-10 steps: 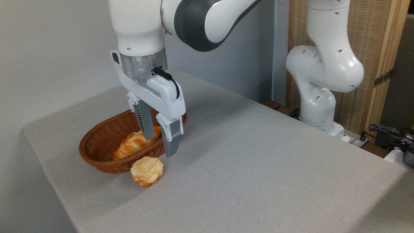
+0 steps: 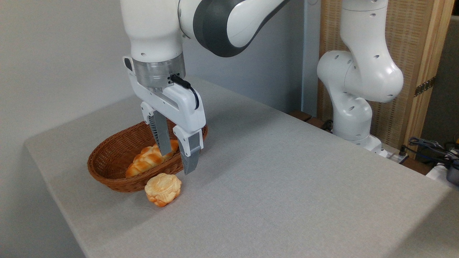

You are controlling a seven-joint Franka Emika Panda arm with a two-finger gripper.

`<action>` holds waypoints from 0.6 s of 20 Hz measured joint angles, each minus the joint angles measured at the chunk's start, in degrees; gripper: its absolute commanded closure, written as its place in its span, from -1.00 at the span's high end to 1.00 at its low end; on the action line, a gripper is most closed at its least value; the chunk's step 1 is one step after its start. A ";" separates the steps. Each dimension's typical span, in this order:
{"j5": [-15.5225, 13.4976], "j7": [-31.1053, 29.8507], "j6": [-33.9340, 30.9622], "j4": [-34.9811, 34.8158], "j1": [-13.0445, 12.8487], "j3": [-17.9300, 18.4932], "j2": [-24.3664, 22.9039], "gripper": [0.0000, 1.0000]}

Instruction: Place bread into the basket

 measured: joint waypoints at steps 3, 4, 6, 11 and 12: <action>0.00 0.00 0.00 0.00 0.00 0.00 0.00 1.00; 0.00 0.00 0.00 0.00 0.00 0.00 0.00 1.00; 0.00 0.00 0.00 0.00 0.00 0.00 0.00 1.00; 0.00 3.14 0.00 -0.01 0.00 0.00 0.00 1.00; 0.00 3.83 0.00 -0.01 0.00 0.00 0.00 1.00</action>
